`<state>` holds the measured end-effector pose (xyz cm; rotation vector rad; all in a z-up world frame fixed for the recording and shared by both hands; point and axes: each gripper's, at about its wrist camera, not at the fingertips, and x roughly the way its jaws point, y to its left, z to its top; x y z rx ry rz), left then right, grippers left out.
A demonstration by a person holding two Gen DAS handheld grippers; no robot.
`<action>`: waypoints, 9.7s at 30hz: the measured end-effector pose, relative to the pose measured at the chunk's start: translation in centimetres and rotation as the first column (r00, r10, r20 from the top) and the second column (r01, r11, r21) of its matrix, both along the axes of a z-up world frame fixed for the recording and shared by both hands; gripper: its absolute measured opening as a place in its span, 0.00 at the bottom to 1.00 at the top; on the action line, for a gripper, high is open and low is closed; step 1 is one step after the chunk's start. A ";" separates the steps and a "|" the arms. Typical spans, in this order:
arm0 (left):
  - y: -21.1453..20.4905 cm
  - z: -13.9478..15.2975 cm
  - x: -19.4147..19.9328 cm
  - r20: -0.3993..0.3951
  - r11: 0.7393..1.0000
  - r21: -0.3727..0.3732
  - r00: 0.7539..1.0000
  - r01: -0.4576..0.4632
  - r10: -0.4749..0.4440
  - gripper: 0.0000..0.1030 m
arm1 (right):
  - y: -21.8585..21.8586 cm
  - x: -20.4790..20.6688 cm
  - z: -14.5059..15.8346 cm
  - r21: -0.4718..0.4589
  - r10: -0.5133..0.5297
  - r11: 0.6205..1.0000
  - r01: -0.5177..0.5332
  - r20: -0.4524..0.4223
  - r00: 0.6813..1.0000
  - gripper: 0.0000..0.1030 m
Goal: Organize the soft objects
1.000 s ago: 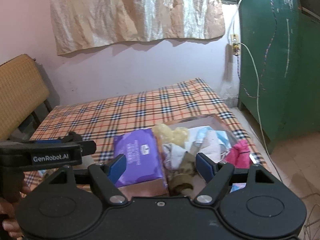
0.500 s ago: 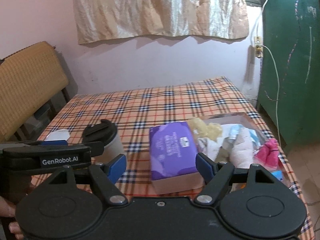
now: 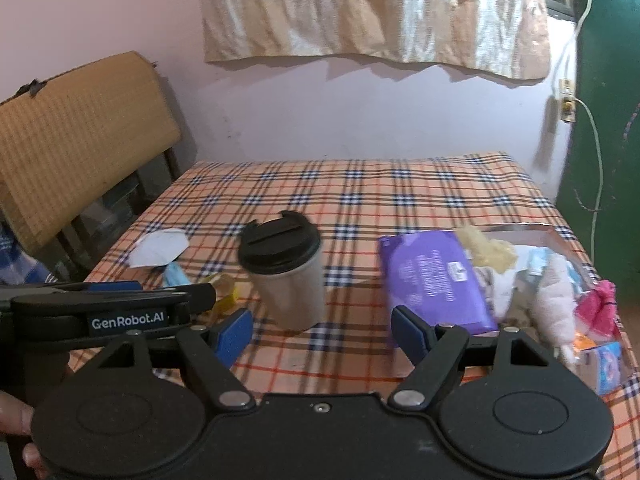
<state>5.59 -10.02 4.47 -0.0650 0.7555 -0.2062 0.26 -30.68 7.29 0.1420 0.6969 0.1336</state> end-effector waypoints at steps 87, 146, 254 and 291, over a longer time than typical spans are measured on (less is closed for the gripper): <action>14.5 -2.3 -0.8 0.037 0.969 -0.008 0.969 -0.245 0.245 0.24 | 15.4 7.7 -5.3 -0.002 0.126 0.992 -0.127 -0.083 0.989 0.74; -0.9 2.7 1.6 0.102 0.999 0.020 0.994 0.033 -0.035 0.24 | -1.9 2.2 2.9 0.020 -0.021 1.000 0.020 0.074 0.997 0.74; -25.3 -1.6 10.2 0.056 0.907 -0.048 0.908 0.418 -0.415 0.41 | -23.3 2.9 -4.8 0.041 -0.315 0.947 0.319 -0.070 0.946 0.76; -21.0 -1.6 -4.0 -0.017 0.974 0.037 0.975 0.223 -0.223 1.00 | -22.4 -6.8 -2.9 -0.145 -0.250 0.961 0.236 -0.088 0.964 0.85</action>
